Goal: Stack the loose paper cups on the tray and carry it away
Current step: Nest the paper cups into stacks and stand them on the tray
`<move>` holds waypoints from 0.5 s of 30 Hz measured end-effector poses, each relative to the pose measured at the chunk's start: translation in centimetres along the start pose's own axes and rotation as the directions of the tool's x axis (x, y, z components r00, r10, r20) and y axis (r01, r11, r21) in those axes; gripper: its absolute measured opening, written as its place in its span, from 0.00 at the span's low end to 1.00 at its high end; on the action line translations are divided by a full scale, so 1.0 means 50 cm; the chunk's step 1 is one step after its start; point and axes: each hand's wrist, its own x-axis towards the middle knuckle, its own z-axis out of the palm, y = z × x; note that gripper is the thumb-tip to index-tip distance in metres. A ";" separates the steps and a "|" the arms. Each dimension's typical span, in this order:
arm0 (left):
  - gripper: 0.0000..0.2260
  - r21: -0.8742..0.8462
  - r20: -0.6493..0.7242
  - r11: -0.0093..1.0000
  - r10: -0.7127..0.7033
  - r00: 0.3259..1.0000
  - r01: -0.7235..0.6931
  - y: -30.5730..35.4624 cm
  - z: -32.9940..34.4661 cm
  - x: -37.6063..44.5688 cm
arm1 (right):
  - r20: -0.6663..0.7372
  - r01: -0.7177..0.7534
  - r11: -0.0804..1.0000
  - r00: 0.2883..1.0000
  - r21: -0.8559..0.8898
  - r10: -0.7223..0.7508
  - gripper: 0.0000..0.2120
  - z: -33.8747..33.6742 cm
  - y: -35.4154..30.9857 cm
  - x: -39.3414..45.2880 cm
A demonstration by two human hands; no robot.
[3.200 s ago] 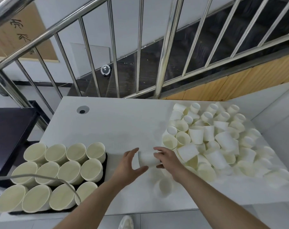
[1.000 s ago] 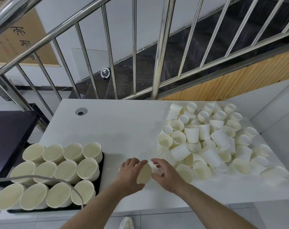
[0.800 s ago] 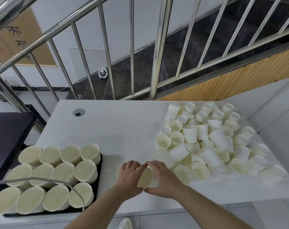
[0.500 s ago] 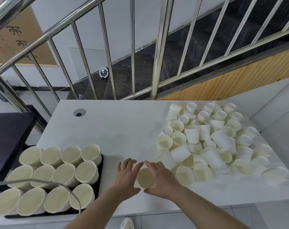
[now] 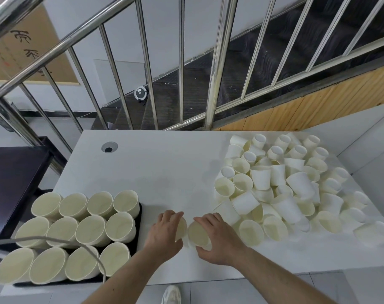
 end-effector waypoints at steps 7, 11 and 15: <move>0.32 -0.056 -0.053 0.996 0.068 0.996 -0.071 -0.036 -0.005 -0.009 | -0.001 -0.026 0.998 1.000 0.060 0.026 0.35 0.009 -0.020 -0.005; 0.32 -0.077 -0.088 0.992 0.089 0.992 -0.096 -0.039 -0.010 -0.028 | -0.013 -0.048 0.996 0.999 0.069 0.049 0.35 0.004 -0.032 -0.007; 0.32 -0.079 -0.142 0.991 0.093 0.986 -0.105 -0.038 -0.013 -0.064 | -0.007 -0.024 0.997 1.000 0.072 0.024 0.36 0.005 -0.051 -0.019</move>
